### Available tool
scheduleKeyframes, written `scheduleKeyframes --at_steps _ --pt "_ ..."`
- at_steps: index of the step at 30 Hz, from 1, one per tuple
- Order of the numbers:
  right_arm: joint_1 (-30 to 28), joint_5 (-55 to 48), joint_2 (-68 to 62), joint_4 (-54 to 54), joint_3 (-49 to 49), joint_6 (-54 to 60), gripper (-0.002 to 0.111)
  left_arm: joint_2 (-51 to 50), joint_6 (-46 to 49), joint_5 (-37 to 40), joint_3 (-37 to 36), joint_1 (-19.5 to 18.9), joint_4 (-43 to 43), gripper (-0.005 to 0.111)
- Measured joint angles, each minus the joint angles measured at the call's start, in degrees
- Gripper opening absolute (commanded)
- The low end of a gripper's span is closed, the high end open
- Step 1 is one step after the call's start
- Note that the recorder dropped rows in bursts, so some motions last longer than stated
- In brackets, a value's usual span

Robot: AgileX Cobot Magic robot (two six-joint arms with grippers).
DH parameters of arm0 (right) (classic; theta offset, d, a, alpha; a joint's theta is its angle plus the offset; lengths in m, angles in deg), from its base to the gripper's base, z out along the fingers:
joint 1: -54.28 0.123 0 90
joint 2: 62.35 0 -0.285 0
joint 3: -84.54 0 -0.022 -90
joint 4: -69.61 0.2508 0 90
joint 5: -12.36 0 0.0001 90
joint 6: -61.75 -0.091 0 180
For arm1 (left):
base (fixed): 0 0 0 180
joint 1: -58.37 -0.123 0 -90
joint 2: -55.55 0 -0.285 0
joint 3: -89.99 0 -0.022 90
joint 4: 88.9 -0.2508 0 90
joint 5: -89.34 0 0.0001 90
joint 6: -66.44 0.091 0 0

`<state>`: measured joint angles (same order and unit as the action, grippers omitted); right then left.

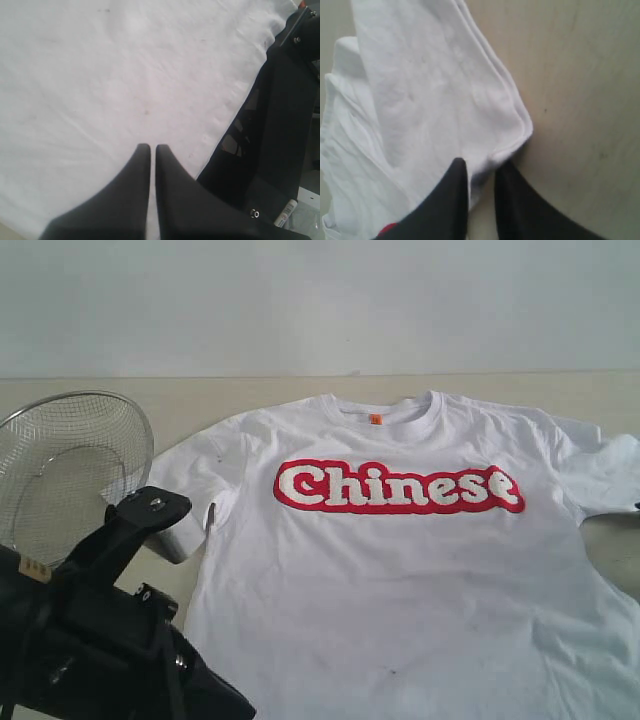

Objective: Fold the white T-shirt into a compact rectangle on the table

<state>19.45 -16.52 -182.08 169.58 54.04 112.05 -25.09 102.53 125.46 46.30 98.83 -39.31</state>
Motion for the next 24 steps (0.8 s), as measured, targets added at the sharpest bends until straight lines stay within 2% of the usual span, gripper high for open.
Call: scheduleKeyframes --at_steps 13,24 --pt "0.0 -0.1 -1.6 -0.1 1.4 9.7 0.000 0.0 0.0 0.9 0.0 0.0 0.0 0.005" --pt "0.0 -3.2 -1.6 0.0 4.1 12.6 0.000 0.0 0.0 2.3 0.0 0.0 0.4 0.005"
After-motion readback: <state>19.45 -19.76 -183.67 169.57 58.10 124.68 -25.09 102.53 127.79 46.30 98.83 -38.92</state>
